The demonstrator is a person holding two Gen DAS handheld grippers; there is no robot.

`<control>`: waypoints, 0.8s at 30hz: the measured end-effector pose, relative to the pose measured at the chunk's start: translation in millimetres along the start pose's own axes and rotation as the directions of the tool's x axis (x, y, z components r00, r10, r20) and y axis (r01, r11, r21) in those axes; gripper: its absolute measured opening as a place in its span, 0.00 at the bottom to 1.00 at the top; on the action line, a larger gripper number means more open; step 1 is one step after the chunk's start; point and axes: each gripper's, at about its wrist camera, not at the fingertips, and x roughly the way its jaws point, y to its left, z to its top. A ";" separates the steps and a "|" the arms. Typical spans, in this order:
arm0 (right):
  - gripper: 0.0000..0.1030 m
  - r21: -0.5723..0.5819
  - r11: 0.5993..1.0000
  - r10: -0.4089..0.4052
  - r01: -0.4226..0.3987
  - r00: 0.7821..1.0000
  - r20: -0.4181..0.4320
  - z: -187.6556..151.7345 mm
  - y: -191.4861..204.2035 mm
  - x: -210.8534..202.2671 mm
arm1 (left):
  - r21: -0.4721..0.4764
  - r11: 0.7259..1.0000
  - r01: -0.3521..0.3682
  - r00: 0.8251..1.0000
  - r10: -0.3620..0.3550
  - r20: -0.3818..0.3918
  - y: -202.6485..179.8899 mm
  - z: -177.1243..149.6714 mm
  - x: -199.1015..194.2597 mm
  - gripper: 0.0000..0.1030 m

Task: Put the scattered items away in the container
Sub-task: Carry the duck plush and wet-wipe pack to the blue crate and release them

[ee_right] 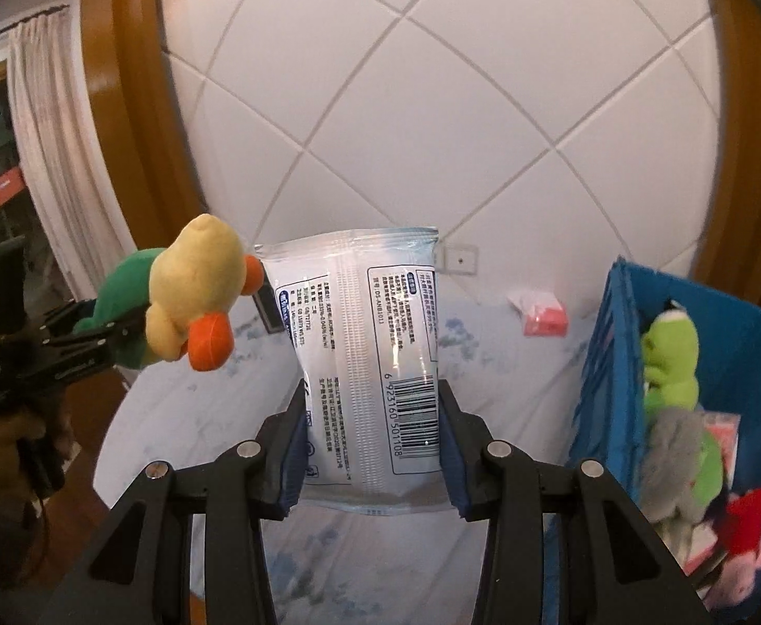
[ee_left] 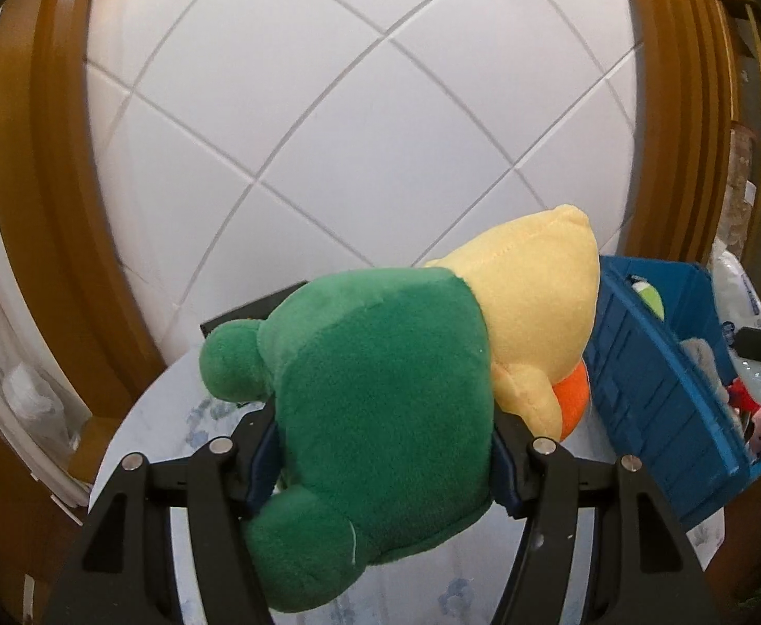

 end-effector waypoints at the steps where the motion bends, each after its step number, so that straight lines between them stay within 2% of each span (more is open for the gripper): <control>1: 0.41 -0.001 1.000 0.006 -0.006 1.000 0.008 0.5 -7.6 -4.0 | 0.004 1.000 -0.002 1.000 0.002 0.008 -9.8 3.3 -3.5 0.61; 6: 0.41 0.001 1.000 0.013 -0.013 0.999 0.034 3.4 -45.8 -25.5 | 0.022 0.999 0.025 0.999 -0.026 0.040 -65.5 17.2 -13.7 0.61; 15: 0.41 0.050 0.998 -0.051 0.047 0.996 0.072 -11.0 -129.7 -71.6 | 0.098 0.984 0.151 0.987 -0.156 0.043 -172.4 41.5 -6.4 0.61; 19: 0.41 0.103 0.989 -0.111 0.102 0.990 0.083 -20.3 -173.9 -89.4 | 0.157 0.964 0.214 0.975 -0.222 0.032 -222.1 53.6 3.3 0.61; 24: 0.41 0.188 0.961 -0.220 0.200 0.971 0.090 -35.9 -230.7 -115.5 | 0.231 0.923 0.306 0.949 -0.314 -0.004 -281.9 70.0 19.6 0.61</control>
